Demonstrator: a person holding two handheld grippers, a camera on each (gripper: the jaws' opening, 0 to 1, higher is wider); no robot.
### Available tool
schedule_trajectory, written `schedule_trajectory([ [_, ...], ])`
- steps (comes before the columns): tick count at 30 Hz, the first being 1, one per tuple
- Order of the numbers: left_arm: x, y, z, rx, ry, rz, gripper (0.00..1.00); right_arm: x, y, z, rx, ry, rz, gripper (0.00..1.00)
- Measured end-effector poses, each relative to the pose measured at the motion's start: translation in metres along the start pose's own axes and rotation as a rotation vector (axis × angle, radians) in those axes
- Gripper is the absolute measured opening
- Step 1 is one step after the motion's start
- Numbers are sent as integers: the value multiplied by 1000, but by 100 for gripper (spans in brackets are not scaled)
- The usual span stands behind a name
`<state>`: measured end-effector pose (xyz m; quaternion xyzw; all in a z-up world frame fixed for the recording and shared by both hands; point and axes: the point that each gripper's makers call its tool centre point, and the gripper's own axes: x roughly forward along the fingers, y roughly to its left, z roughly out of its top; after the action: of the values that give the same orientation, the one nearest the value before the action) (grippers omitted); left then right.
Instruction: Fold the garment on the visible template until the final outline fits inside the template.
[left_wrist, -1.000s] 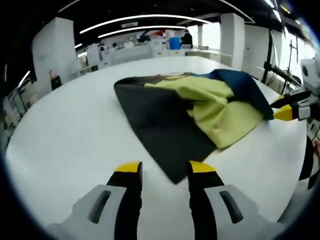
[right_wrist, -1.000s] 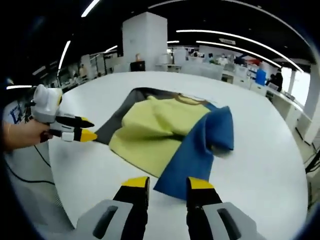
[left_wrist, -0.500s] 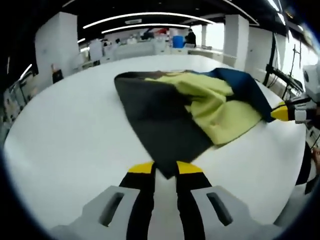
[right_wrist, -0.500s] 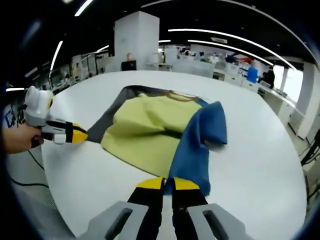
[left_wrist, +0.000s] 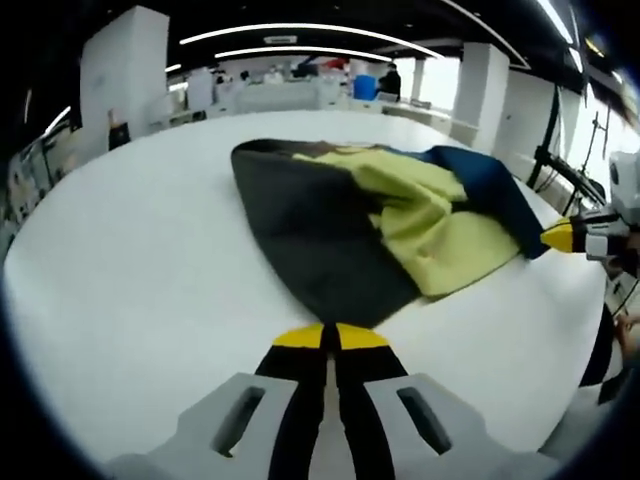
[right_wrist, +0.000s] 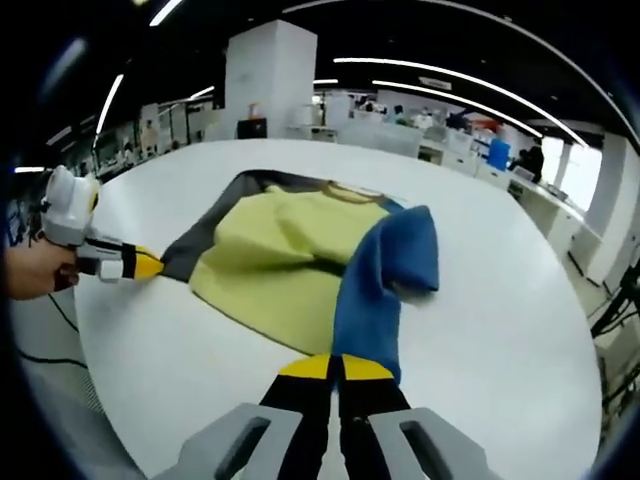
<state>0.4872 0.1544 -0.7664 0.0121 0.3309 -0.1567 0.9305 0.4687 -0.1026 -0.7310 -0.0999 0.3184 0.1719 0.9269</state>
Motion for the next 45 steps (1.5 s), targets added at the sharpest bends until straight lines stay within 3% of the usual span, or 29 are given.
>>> schedule_trajectory([
  [8,-16,14,17,31,-25,24,0,-11,-10,14,-22,-19,9,0],
  [12,-26,31,25,21,-45,56,0,-16,-21,23,-22,-36,-5,0],
  [14,-31,39,37,0,-116,56,0,-21,-28,31,-14,-63,-12,0],
  [18,-39,63,38,16,-104,109,0,-27,-44,45,-43,-108,-19,0],
  [20,-43,75,42,-1,-115,140,0,-29,-55,48,-8,-115,-14,0],
  [25,-49,108,51,-10,-143,218,0,-31,-84,45,4,-105,-70,0],
  [26,-50,119,58,-4,-179,255,0,-31,-92,44,14,-103,-85,0],
  [27,-49,122,61,17,-192,251,0,-31,-96,43,26,-98,-93,0],
  [28,-48,127,63,45,-193,260,0,-30,-103,41,34,-91,-103,0],
  [31,-45,144,68,17,-186,273,0,-29,-119,37,58,-78,-139,0],
  [38,-48,187,81,51,-175,367,0,-33,-148,38,141,-75,-166,0],
  [45,-52,220,75,31,-149,434,0,-40,-180,30,188,-15,-208,0],
])
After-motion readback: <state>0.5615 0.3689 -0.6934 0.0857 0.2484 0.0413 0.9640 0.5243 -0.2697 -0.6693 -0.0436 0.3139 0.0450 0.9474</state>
